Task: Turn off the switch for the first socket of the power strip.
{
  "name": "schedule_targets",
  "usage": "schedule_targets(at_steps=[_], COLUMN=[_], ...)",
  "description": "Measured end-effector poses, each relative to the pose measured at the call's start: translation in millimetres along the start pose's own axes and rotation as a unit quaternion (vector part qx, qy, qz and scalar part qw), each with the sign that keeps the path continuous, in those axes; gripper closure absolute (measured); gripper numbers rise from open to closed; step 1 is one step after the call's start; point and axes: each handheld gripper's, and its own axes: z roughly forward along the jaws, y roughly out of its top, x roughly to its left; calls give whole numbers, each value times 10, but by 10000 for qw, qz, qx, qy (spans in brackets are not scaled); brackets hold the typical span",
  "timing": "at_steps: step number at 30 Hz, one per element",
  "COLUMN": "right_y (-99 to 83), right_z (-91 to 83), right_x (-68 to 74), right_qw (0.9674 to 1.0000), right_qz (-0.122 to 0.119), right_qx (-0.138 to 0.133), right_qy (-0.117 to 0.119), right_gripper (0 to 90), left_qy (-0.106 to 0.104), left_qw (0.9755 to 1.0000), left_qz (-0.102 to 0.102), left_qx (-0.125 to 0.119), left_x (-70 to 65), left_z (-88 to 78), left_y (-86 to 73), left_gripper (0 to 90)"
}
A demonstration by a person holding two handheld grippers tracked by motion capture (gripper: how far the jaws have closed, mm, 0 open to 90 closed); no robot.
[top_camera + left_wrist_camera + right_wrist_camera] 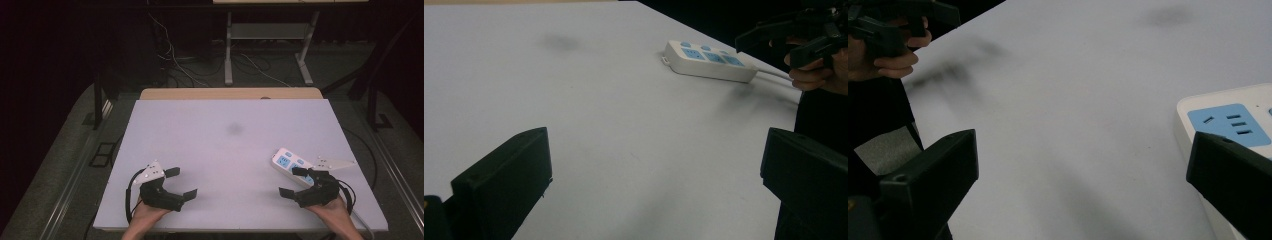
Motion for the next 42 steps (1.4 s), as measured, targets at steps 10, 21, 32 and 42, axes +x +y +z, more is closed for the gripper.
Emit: schedule_targets(at_steps=[10,21,32,42], right_y=[-6,-12,12,95], right_z=[2,5,-2,-93], right_x=[3,-11,6,16], right_qw=[10000,10000,10000,9998], right_qz=[-3,31,-4,-57], right_qx=[27,48,91,134], right_qy=[1,-19,-37,-106], right_gripper=[0,1,0,1], left_qy=[20,40,50,56], left_qw=[10000,10000,9999,9999], left_qz=[-39,-63,-102,-140], left_qx=[-13,-35,-34,-66], left_x=[10,17,23,24], left_z=[-4,-15,-20,-38], left_y=[-5,-8,-24,-34], left_gripper=[0,0,0,0])
